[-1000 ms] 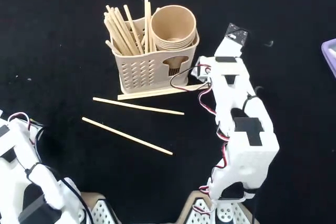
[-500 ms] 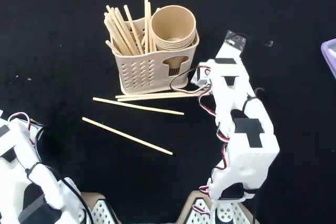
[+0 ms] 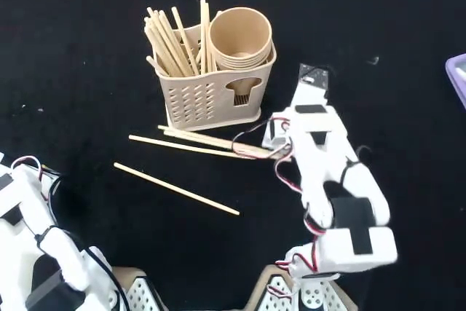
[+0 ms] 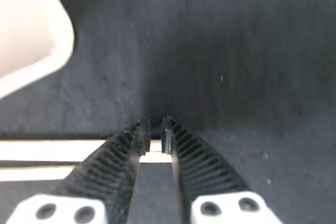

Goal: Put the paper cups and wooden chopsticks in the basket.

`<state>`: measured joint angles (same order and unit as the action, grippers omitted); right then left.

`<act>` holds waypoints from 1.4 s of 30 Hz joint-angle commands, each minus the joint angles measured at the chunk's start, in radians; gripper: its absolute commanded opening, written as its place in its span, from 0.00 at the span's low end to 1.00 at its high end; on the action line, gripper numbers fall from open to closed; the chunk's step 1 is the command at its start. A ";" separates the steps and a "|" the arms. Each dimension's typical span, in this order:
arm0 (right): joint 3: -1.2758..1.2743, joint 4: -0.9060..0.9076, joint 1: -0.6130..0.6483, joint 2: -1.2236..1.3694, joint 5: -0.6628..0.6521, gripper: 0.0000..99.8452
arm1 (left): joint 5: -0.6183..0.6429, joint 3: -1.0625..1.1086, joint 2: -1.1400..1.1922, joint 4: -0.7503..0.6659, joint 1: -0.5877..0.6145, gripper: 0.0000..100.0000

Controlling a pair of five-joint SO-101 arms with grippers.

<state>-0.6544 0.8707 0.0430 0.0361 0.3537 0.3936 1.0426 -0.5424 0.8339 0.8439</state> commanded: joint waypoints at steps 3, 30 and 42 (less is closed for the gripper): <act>-0.019 0.014 0.011 -0.208 -0.094 0.06 | -0.005 -0.015 -0.005 -0.015 0.007 0.21; -0.033 0.236 0.209 -0.159 -1.470 0.25 | -0.005 -0.015 -0.005 -0.015 0.007 0.21; 0.087 0.235 0.206 -0.110 -1.545 0.24 | -0.005 -0.013 -0.005 -0.015 0.007 0.21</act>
<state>-0.6299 1.1208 0.2394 -0.0729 -1.1485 0.3936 1.0426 -0.5424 0.8339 0.8439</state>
